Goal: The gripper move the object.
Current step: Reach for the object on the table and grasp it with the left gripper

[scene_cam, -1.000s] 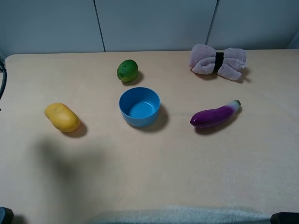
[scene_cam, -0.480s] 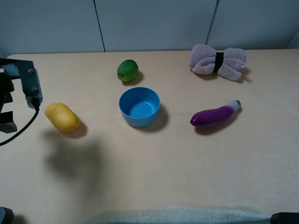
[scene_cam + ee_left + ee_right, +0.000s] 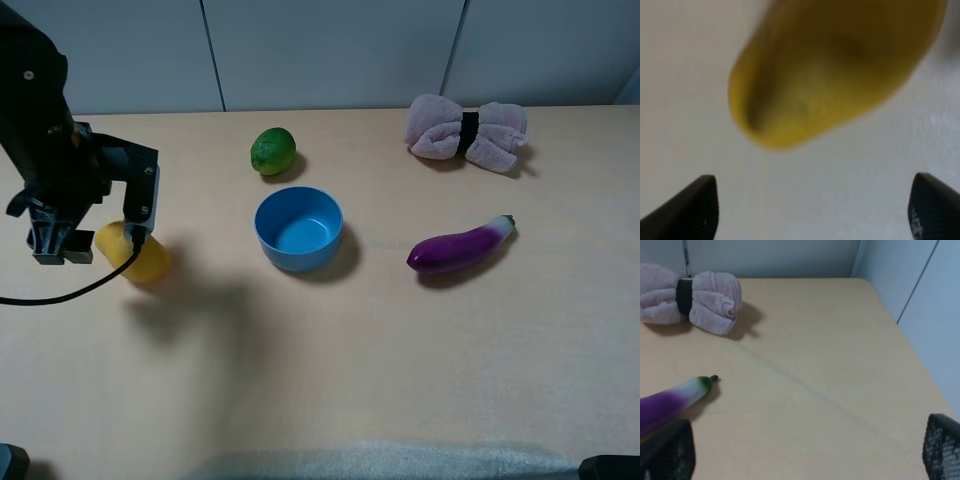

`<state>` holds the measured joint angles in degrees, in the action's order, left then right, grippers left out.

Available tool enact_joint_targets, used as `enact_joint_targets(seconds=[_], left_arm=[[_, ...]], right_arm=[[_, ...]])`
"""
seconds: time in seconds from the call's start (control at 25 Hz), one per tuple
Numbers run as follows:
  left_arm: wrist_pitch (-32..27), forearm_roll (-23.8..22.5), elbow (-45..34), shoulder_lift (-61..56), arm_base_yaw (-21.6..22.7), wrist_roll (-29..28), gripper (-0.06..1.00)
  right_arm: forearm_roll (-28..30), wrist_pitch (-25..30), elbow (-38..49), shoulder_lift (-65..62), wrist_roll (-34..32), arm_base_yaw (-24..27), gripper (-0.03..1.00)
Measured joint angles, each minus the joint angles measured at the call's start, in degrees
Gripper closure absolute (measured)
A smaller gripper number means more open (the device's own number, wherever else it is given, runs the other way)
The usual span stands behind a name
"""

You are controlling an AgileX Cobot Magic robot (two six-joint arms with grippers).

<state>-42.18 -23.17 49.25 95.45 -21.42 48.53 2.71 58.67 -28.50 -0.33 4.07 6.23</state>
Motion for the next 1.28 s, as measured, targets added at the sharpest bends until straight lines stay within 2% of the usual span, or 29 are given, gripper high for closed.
enact_joint_targets(seconds=[0.16, 0.56, 1.04, 1.28], left_arm=[[1.19, 1.62, 0.67, 2.65, -1.28, 2.47, 0.11], [3.32, 8.62, 0.95, 4.25, -1.28, 10.86, 0.12], [6.77, 9.08, 1.03, 7.71, -1.28, 13.24, 0.12], [6.75, 9.14, 1.13, 9.75, -1.28, 16.73, 0.12]], right_arm=[[0.00, 0.00, 0.00, 0.00, 0.00, 0.00, 0.27], [0.00, 0.00, 0.00, 0.00, 0.00, 0.00, 0.27], [0.00, 0.00, 0.00, 0.00, 0.00, 0.00, 0.27], [0.00, 0.00, 0.00, 0.00, 0.00, 0.00, 0.27]])
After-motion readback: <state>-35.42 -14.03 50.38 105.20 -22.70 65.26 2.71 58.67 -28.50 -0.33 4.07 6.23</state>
